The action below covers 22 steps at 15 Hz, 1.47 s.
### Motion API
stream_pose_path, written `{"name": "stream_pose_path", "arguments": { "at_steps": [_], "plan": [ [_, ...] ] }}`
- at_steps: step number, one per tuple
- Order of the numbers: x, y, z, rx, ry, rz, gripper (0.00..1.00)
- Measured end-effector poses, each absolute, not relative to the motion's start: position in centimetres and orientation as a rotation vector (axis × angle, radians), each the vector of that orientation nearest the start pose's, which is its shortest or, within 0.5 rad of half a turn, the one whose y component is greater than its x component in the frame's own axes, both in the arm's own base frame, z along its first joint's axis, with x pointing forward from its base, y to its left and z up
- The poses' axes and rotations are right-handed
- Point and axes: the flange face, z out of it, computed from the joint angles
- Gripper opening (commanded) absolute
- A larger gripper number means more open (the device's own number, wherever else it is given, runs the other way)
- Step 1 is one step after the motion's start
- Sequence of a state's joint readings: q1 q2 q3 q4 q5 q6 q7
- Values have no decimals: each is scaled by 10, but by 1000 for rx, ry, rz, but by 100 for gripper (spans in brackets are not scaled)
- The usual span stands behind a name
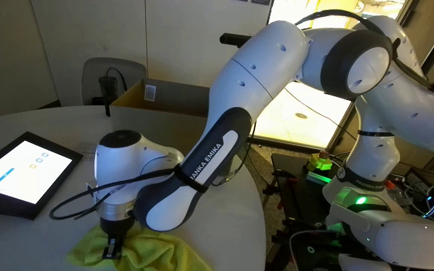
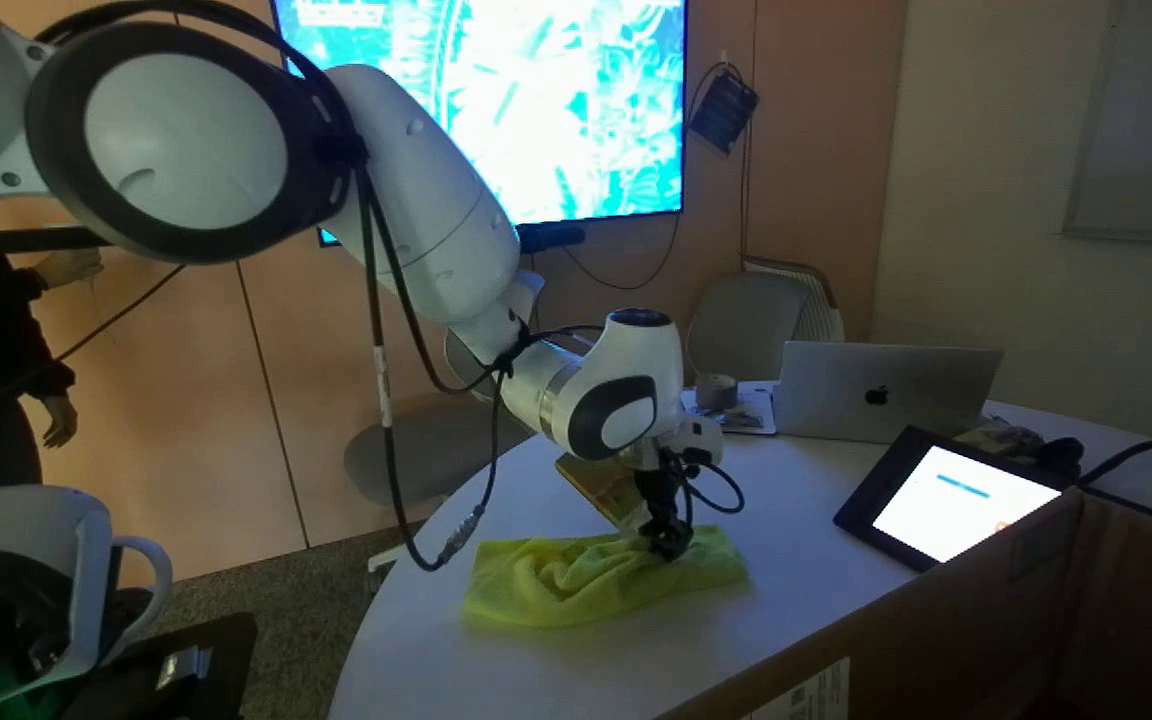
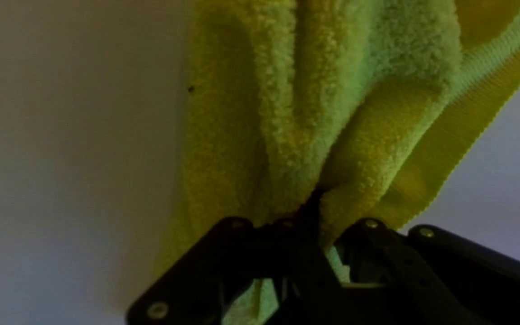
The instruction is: Put the marker on the towel, fold the towel, and then put the folded towel in the box
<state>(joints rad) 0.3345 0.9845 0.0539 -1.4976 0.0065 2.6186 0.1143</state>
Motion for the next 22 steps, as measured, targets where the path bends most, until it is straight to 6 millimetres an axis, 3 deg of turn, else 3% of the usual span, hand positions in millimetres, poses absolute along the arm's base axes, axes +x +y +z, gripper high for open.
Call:
{"name": "stream_pose_path", "arguments": {
  "at_steps": [1,3,6,11,16,22],
  "plan": [
    [667,250,93,-3064,-344,-201,14],
    [677,222,94,-3126,-297,-228,35],
    [685,195,94,-3187,-252,-249,58],
    [687,192,101,-3207,-260,-272,96],
    [675,220,118,-3183,-333,-259,100],
    [617,248,107,-3172,-470,61,100]
  ]
}}
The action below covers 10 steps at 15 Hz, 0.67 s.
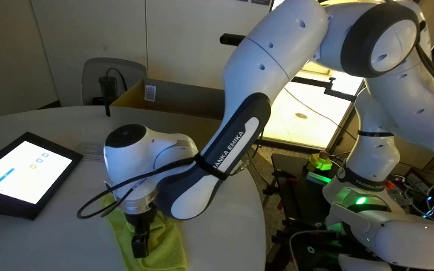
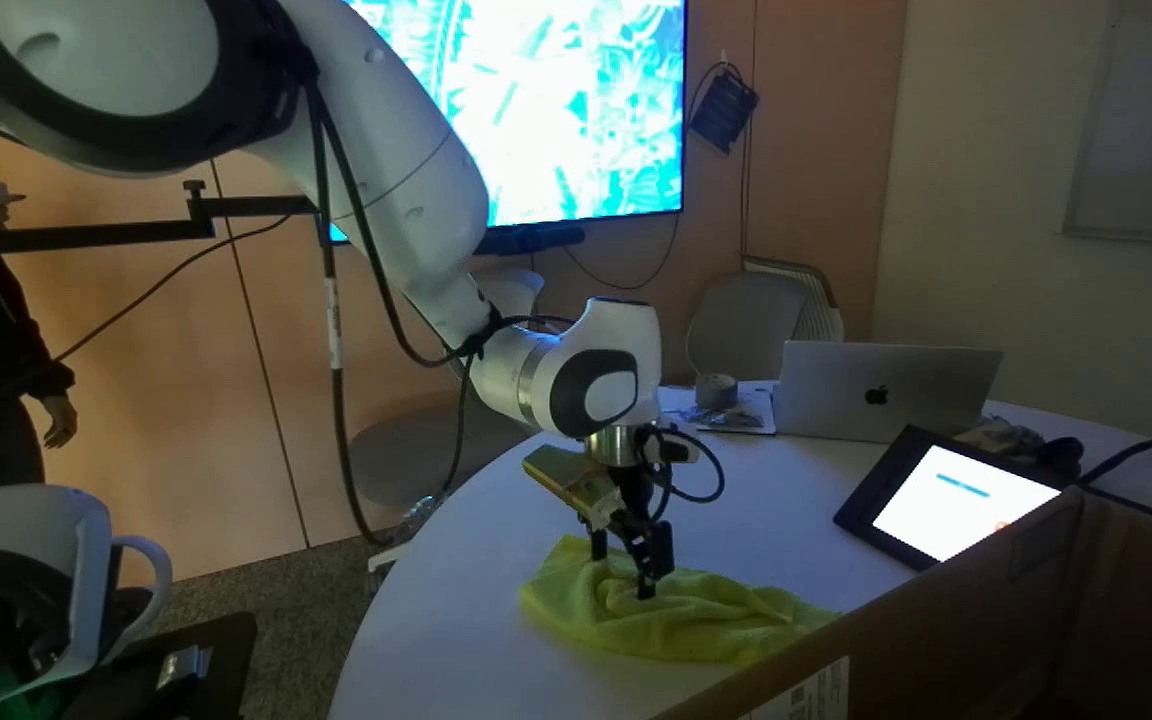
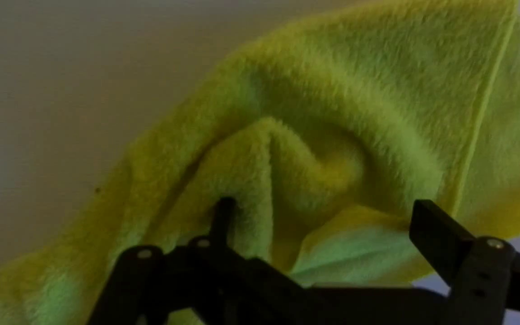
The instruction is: Put the marker on the towel, fold the towel, and then put the folded towel in the box
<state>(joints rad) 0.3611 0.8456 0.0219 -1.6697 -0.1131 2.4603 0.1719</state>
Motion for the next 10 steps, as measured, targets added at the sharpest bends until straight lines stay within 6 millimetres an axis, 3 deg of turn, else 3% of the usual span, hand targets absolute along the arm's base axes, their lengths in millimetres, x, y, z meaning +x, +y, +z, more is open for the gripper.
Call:
{"name": "stream_pose_path", "arguments": {
  "at_steps": [4,10],
  "plan": [
    [580,259,94,-3147,-579,224,100],
    [542,285,88,-3107,-734,299,100]
  ]
}}
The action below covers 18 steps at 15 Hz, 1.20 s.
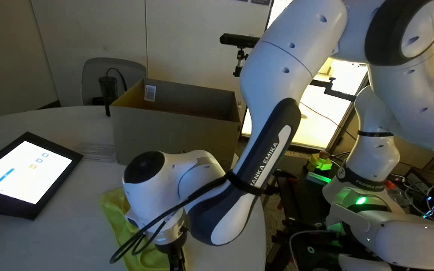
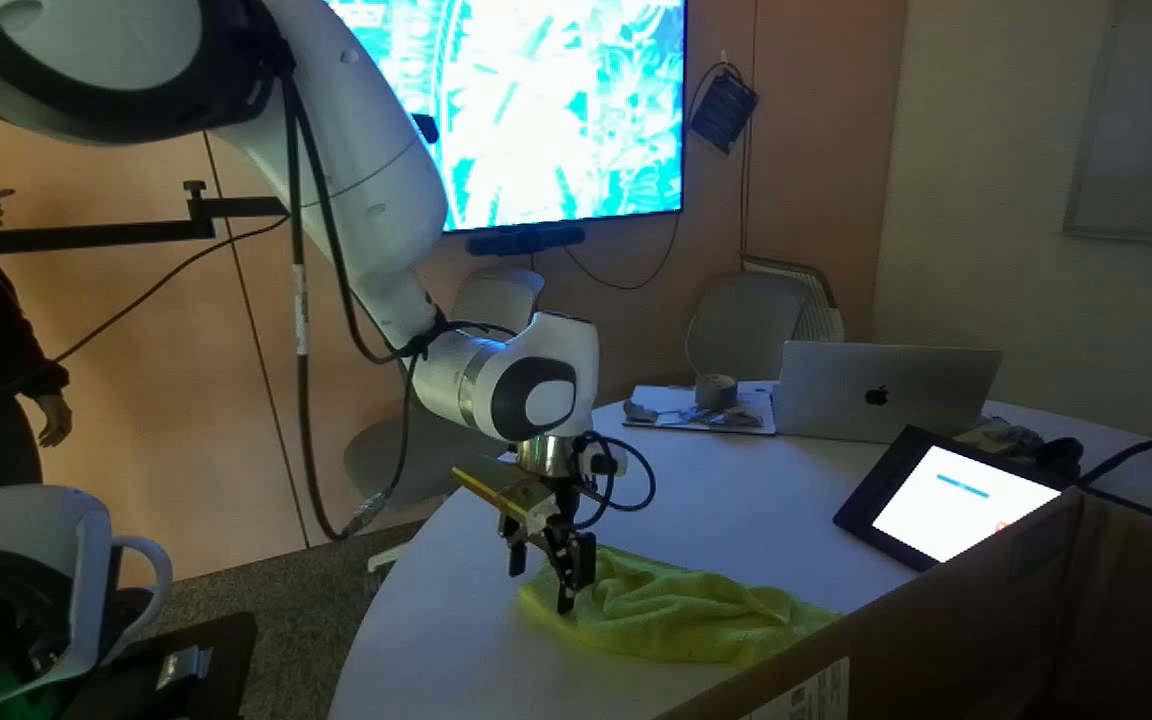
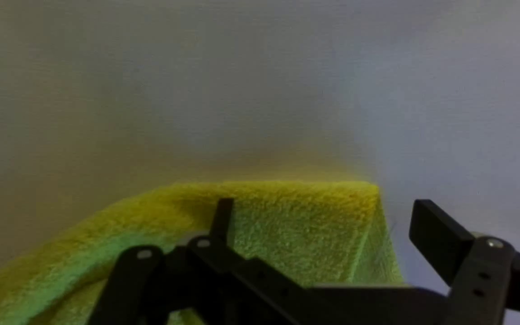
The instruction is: Put the marker on the towel, fold the towel, and then put the folded towel in the box
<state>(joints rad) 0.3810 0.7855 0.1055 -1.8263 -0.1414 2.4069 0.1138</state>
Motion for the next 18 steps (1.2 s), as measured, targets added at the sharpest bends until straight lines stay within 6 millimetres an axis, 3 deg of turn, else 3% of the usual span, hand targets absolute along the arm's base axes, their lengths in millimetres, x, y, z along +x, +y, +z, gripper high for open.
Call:
{"name": "stream_pose_path", "arguments": {
  "at_steps": [5,11,15,16,18],
  "plan": [
    [531,291,82,-3121,-853,281,100],
    [555,272,85,-3176,-853,46,100],
    [562,261,82,-3191,-802,-14,100],
    [562,261,81,-3193,-799,-16,75],
    [562,262,81,-3194,-798,-16,67]
  ]
}}
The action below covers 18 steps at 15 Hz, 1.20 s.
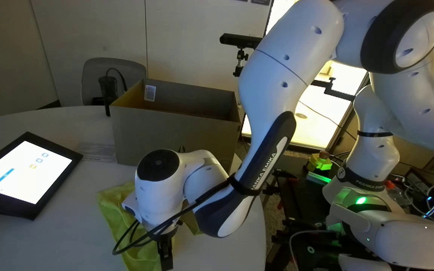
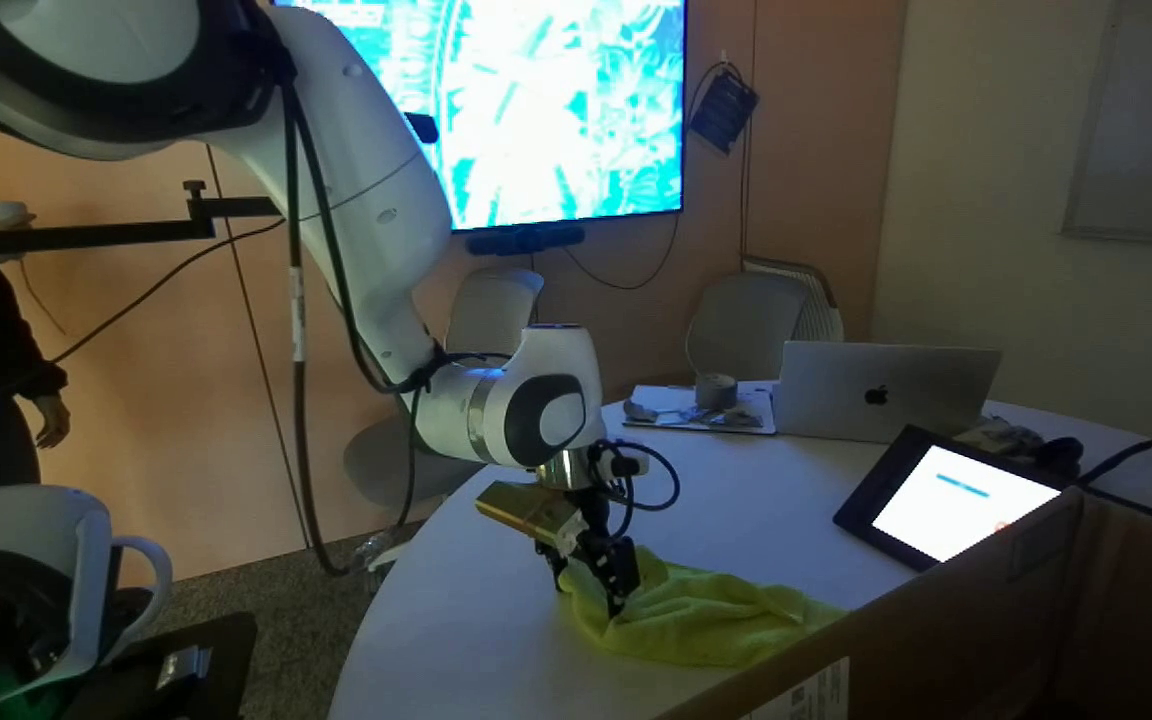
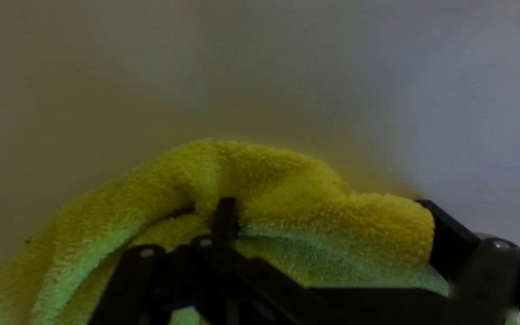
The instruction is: Put the marker on the towel, fold the towel, and then put the folded towel in the box
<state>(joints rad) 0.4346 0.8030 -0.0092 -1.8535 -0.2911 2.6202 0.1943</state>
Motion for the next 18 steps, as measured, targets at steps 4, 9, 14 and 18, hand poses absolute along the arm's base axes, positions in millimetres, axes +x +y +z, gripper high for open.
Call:
{"name": "stream_pose_path", "arguments": {
  "at_steps": [4,9,14,18],
  "plan": [
    [562,265,83,-3191,-799,-18,34],
    [560,267,93,-3164,-805,44,10],
    [552,286,115,-3089,-915,119,14],
    [555,292,144,-3081,-947,85,16]
  ]
}}
